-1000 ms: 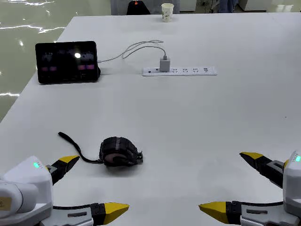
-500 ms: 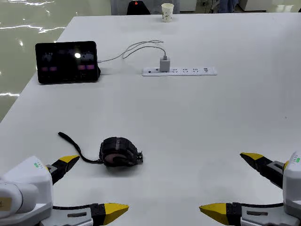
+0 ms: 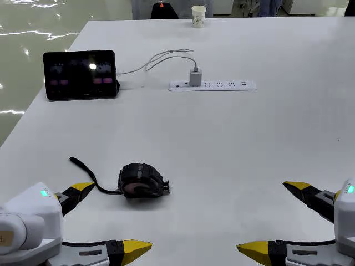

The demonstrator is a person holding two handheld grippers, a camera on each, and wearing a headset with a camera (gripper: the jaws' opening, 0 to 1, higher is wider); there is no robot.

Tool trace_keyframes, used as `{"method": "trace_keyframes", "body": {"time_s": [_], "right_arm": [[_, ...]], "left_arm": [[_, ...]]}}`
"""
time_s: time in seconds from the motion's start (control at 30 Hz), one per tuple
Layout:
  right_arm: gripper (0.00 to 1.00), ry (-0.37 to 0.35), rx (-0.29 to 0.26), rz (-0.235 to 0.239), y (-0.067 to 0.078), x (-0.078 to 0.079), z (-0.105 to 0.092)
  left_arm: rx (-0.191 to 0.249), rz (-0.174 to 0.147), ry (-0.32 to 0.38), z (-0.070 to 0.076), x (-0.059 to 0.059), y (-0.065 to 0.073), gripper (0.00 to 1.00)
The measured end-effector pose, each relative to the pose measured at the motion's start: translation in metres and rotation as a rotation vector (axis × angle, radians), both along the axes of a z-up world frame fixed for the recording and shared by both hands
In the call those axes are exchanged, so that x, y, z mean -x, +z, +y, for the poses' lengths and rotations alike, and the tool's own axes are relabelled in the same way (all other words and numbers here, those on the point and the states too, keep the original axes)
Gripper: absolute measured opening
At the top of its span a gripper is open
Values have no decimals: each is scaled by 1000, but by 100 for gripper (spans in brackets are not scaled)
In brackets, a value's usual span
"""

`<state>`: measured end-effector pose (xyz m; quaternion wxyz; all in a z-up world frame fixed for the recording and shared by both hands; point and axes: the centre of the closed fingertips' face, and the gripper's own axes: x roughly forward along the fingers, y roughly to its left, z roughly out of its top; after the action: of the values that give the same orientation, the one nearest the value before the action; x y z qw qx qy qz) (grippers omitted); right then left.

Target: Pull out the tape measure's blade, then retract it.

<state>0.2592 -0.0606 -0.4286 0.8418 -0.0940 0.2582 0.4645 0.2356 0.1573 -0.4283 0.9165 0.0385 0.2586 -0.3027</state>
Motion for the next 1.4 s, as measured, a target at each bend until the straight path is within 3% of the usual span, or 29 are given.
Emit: {"method": "trace_keyframes", "body": {"time_s": [0.63,1.4], "right_arm": [[96,59,43,5,-5,-11,3],[99,149,91,-9,-11,-34,12]], "left_arm": [[-18,15,-39,3,-8,-1,99],[-46,23,-93,11,-29,-3,99]]}}
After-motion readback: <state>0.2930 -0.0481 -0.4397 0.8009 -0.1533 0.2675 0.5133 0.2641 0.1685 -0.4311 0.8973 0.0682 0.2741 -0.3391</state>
